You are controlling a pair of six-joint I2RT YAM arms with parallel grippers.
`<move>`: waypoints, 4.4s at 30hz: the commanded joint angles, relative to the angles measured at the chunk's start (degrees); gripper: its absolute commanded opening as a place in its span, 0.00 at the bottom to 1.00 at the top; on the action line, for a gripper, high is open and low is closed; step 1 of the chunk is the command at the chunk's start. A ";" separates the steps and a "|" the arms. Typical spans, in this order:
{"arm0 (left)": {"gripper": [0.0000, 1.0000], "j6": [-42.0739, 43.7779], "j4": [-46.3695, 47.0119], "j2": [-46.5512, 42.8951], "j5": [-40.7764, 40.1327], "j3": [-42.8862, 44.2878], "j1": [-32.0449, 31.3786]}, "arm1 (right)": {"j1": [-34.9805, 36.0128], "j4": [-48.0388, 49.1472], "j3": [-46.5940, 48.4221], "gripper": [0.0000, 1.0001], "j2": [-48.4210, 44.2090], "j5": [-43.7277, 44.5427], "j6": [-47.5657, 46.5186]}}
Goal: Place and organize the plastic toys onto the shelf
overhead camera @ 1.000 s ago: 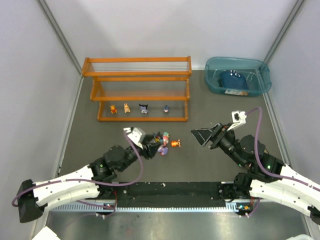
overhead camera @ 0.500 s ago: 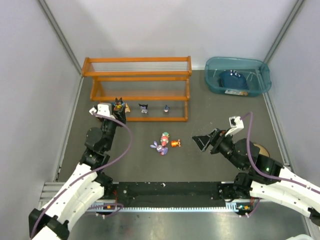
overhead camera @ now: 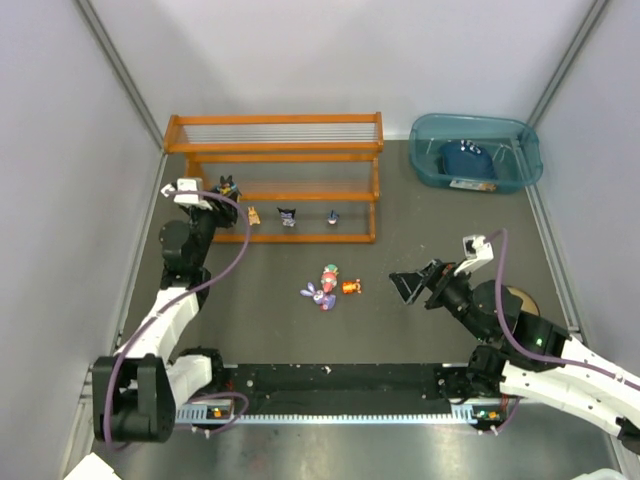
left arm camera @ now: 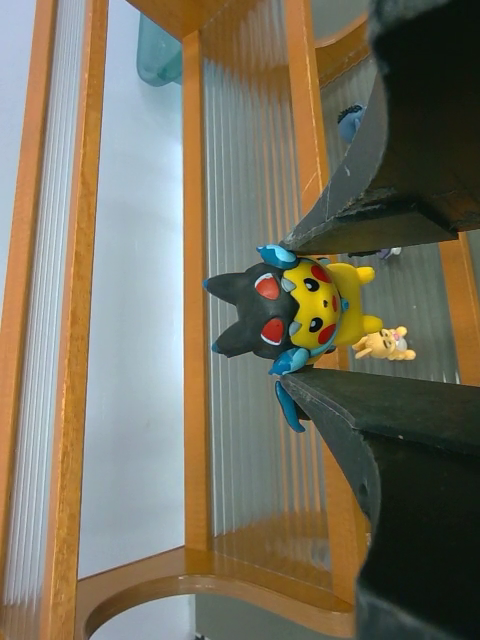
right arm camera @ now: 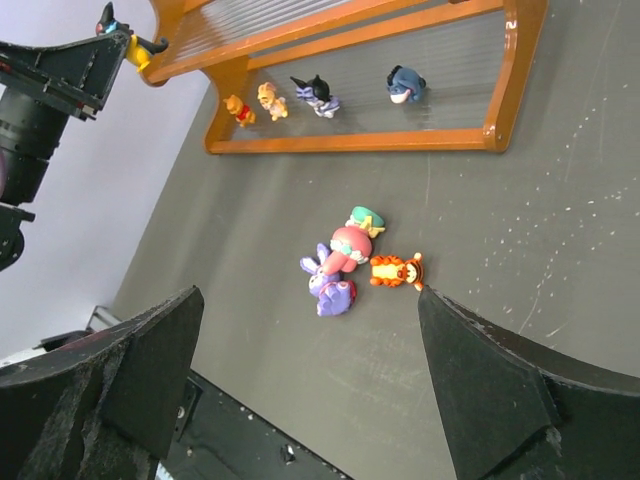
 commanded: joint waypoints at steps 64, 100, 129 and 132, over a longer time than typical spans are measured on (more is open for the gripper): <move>0.06 -0.20 35.07 30.05 7.72 4.42 9.19 | -0.35 0.48 4.84 0.94 12.59 2.04 -9.50; 0.59 0.68 35.24 31.46 9.12 3.54 8.57 | -1.05 0.74 3.78 0.95 12.15 1.52 -9.32; 0.80 -1.25 35.68 29.17 10.44 2.14 8.05 | -1.14 0.56 3.52 0.97 11.80 0.90 -9.49; 0.82 -2.04 35.86 27.42 10.26 0.91 7.96 | -1.05 0.56 3.43 0.97 11.45 0.81 -9.58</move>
